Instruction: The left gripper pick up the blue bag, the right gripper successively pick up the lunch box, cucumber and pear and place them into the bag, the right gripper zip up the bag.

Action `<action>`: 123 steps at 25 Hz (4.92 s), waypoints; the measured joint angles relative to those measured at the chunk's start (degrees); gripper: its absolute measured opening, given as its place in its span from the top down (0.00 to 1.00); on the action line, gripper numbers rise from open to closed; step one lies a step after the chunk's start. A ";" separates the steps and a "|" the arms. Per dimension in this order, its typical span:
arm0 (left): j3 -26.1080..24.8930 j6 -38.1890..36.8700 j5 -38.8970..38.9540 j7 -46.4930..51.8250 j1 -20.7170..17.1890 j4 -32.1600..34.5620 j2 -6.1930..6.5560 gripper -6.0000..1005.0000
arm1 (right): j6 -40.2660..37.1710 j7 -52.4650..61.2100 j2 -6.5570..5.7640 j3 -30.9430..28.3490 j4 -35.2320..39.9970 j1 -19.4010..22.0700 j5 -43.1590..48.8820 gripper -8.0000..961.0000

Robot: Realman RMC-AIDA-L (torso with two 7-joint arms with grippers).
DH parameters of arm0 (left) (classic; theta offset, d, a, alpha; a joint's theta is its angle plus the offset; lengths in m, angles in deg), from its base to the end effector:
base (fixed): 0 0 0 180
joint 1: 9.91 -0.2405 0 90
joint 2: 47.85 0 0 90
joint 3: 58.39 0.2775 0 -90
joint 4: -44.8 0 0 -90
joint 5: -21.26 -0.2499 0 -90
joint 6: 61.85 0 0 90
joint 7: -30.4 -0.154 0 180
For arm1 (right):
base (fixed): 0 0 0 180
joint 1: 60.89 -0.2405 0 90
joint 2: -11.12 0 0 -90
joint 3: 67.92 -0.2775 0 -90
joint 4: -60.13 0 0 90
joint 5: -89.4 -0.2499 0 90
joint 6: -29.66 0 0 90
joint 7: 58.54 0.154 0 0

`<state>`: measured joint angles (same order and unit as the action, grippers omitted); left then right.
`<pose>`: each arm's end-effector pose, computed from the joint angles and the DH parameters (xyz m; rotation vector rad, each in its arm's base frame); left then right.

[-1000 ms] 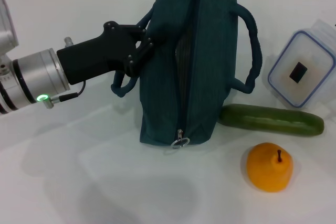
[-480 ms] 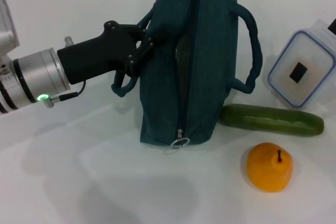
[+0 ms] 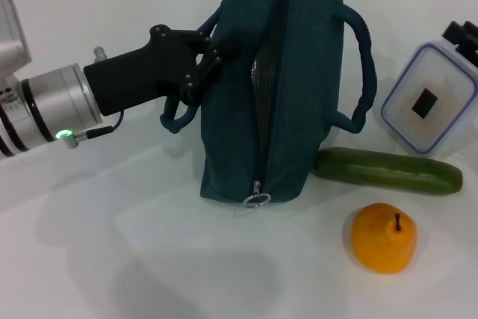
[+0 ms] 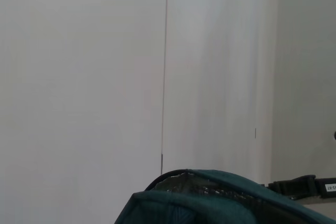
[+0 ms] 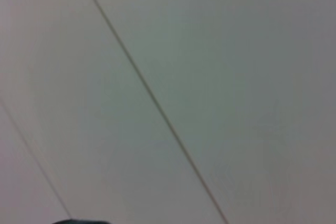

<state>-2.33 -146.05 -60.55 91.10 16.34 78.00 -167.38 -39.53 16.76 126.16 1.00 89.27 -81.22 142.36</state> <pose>-0.2678 0.3778 -0.0298 -2.4837 -0.3032 -1.0316 0.3284 0.3887 0.0042 -2.0376 0.9219 1.1564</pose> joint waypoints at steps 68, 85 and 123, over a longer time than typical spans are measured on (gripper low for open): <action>0.11 -7.82 -19.68 47.11 3.63 20.50 4.05 0.96 | -14.65 -3.58 -0.77 -8.15 6.54 0.90 3.39 0.90; 0.10 -3.73 -21.31 45.77 2.90 19.91 1.93 0.96 | -20.27 1.70 -0.24 -6.01 5.61 -16.58 3.90 0.90; 0.01 -0.98 -21.37 43.25 4.01 19.18 1.49 0.96 | -16.06 3.54 0.08 1.56 4.41 -15.06 14.06 0.90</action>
<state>-2.32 -147.03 -81.92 134.35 20.35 97.18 -165.89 -55.59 20.30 126.24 2.56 93.69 -96.28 156.42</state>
